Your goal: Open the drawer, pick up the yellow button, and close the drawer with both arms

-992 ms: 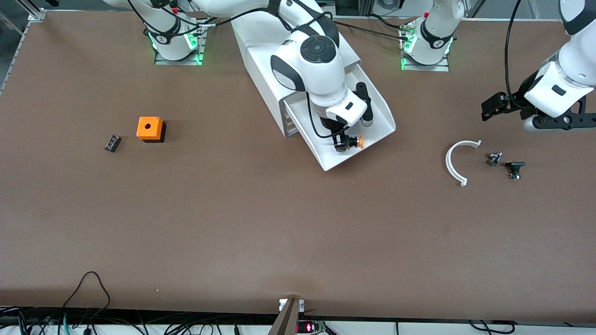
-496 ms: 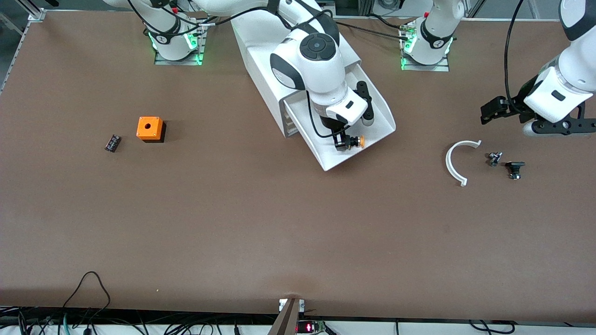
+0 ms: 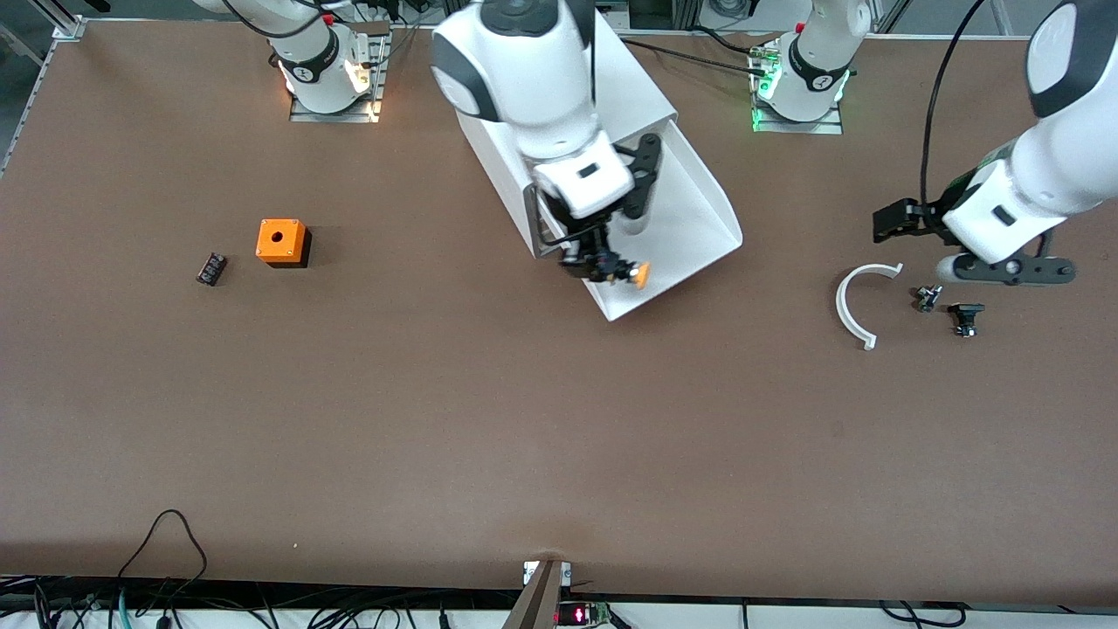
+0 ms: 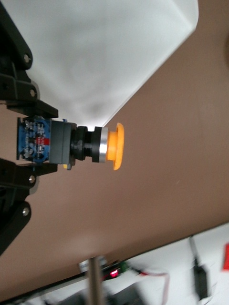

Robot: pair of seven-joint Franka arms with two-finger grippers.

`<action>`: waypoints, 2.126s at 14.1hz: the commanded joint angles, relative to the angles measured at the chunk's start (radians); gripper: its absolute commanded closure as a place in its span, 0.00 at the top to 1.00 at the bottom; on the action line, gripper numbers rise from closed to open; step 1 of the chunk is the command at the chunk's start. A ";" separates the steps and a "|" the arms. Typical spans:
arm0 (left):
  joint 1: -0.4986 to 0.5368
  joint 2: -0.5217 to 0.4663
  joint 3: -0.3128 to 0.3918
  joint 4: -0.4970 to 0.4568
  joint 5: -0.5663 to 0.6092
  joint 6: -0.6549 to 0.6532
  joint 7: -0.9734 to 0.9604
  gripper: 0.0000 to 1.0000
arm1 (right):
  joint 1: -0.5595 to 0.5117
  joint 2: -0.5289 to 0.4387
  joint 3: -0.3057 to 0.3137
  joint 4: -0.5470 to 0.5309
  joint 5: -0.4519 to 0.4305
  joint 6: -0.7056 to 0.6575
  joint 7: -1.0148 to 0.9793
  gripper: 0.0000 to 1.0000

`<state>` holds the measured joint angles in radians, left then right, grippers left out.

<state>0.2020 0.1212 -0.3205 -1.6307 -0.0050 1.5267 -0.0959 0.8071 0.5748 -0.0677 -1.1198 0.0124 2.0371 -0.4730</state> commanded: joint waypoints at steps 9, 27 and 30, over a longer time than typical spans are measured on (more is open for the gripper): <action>-0.213 0.126 -0.015 -0.290 -0.024 0.611 -0.626 1.00 | -0.606 -0.221 -0.003 -0.590 0.003 0.118 0.214 0.28; -0.228 0.014 -0.442 -0.509 -0.220 0.627 -0.840 1.00 | -0.767 -0.191 0.005 -0.754 0.003 0.147 0.246 1.00; -0.112 0.011 -0.352 -0.447 -0.205 0.621 -0.681 1.00 | -0.743 -0.219 0.006 -0.622 0.004 -0.018 0.295 1.00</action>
<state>0.0038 0.1610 -0.7346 -2.1225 -0.1869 2.1795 -0.9272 0.0504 0.3678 -0.0655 -1.8222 0.0156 2.1170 -0.2279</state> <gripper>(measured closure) 0.000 0.004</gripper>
